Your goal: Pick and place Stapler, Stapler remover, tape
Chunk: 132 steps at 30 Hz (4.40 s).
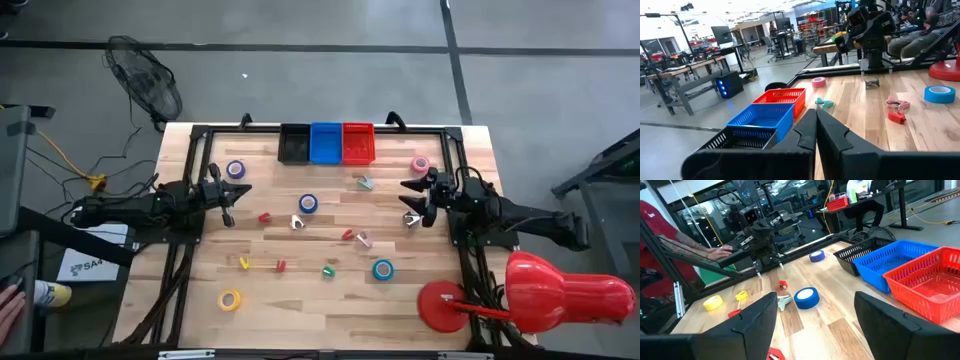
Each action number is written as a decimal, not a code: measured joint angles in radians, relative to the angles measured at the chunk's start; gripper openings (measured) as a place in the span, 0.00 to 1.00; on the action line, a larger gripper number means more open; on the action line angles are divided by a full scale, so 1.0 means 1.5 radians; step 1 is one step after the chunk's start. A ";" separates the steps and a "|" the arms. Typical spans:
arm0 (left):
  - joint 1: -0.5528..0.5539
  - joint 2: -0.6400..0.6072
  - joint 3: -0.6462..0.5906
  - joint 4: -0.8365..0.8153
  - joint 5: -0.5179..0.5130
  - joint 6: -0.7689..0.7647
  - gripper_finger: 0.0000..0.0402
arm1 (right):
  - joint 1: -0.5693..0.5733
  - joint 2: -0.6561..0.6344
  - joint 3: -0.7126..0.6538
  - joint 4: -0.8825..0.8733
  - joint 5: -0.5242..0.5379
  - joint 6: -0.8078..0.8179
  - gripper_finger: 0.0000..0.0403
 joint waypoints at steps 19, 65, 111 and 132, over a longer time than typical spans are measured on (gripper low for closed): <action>0.000 0.000 0.000 0.000 0.000 0.000 0.01 | 0.000 0.000 0.000 0.000 0.000 -0.002 0.64; 0.000 0.000 0.000 0.000 0.000 0.000 0.01 | 0.000 0.000 0.000 0.000 0.000 -0.001 0.64; 0.000 0.000 0.000 0.000 0.000 0.000 0.01 | -0.002 0.023 0.030 -0.073 0.034 0.012 0.64; 0.000 0.000 0.000 0.000 0.000 0.000 0.01 | -0.090 0.407 0.373 -0.348 0.152 0.137 0.64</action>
